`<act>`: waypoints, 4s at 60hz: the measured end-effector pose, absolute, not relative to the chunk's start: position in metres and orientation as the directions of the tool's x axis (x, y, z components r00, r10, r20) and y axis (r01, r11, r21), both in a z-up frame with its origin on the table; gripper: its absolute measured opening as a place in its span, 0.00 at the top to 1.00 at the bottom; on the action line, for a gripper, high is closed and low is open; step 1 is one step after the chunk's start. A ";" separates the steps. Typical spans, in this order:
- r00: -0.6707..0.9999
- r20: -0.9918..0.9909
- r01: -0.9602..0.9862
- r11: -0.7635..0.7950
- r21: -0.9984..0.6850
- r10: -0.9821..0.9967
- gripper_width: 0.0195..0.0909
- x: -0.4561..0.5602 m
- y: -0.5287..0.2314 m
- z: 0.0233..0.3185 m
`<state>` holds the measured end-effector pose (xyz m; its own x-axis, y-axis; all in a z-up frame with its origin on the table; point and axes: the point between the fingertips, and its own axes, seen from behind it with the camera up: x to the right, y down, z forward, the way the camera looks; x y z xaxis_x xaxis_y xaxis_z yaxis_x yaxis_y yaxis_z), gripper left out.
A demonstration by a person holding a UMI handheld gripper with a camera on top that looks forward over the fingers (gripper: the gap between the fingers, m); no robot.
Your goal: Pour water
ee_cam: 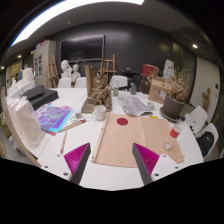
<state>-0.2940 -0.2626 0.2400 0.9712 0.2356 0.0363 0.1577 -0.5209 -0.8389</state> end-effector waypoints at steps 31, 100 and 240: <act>0.991 0.109 0.062 -0.462 -0.885 -0.075 0.07 -0.024 -0.161 0.159; 0.967 0.246 0.210 -0.354 -0.911 -0.061 0.90 0.010 0.044 0.144; 0.948 -0.034 0.094 -0.381 -0.920 0.317 0.51 -0.317 0.183 0.077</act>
<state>-0.3173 0.1830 0.0772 0.9478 0.3169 -0.0342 0.0943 -0.3811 -0.9197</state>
